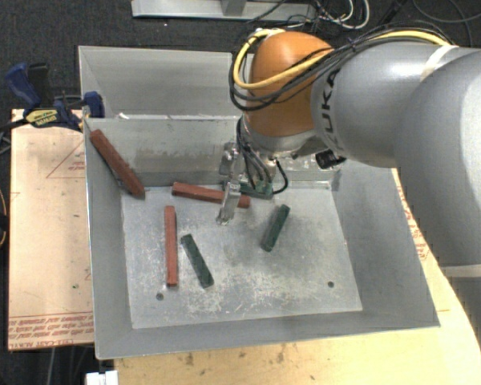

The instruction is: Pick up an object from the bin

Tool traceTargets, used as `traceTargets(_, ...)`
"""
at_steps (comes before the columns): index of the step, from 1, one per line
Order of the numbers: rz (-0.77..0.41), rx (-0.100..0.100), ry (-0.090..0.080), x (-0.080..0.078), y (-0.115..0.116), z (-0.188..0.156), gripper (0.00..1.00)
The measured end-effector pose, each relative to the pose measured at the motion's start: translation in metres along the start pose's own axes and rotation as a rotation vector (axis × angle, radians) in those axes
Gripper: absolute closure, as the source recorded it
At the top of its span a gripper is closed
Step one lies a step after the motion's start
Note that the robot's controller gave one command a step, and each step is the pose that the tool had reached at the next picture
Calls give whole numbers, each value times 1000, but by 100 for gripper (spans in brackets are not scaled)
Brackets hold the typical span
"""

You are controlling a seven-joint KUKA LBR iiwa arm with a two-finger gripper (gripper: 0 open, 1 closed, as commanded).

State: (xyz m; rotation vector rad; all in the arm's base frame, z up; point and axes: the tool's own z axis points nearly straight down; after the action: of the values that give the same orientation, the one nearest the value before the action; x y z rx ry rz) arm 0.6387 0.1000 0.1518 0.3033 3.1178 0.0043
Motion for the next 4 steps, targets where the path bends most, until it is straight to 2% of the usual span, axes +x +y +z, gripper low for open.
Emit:
traceTargets(1, -87, 2, 11, -10, -30, 27, 0)
traceTargets(2, -228, -1, 5, -20, -8, 79, 100)
traceTargets(3, -228, -1, 5, -20, -8, 79, 100)
traceTargets(4, -231, 1, 5, -5, -7, -61, 100)
